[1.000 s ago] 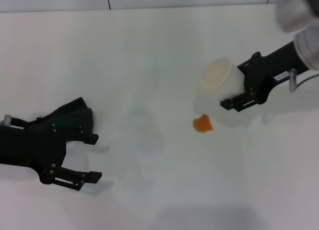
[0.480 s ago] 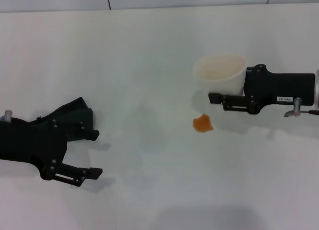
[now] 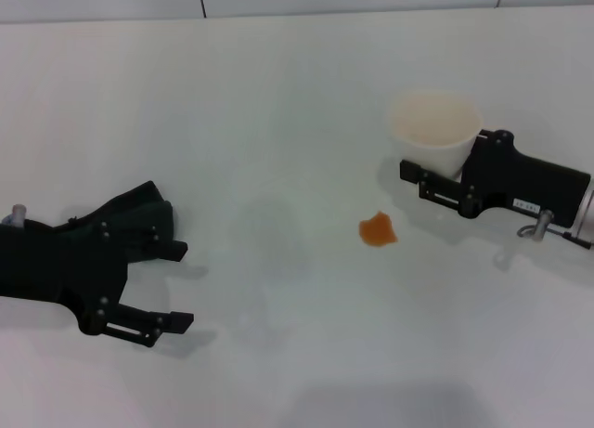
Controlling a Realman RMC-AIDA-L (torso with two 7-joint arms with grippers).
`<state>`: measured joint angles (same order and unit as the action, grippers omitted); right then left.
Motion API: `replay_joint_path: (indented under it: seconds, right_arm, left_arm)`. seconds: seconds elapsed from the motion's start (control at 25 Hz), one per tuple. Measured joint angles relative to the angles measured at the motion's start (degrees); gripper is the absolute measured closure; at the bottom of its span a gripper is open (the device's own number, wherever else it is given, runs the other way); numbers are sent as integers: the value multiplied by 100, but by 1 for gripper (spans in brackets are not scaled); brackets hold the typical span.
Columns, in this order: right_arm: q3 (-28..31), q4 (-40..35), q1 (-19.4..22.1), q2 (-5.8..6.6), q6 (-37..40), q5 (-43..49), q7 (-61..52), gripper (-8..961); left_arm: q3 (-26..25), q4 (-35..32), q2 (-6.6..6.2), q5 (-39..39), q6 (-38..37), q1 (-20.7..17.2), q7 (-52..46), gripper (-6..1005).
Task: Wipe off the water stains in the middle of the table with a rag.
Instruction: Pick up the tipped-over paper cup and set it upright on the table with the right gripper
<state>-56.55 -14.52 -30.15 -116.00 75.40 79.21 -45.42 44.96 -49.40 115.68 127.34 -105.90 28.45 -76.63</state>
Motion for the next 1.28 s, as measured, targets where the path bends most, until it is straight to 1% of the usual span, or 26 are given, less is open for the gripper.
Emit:
replay_joint_path:
  seconds: [0.28,0.48,0.64,1.04,1.24,1.28]
  right_arm:
    - [6,869,-166,-21,-199,-425,909,388]
    - [25,1203,-280,-19,-358,-444,1144,389]
    - [25,1277,-303,-18,-495,-456,1172,384]
    - [-22,1312,-197,-18,-594,-502,1178,337]
    - [-67,1289,-100,-18,-623,-461,1134,247]
    - [-67,1286,-79,-18,-623,-460,1133,193]
  left_arm:
    - [-4,0,29,-16,9,0,15,148]
    - [0,0,61,-25,9,3,22,149]
    - [4,0,91,-20,9,3,15,150]
    - [3,1,105,-18,-9,-48,-2,152]
    - [3,1,104,-19,-48,-50,-17,153]
    - [4,0,104,-19,-48,-50,-18,153]
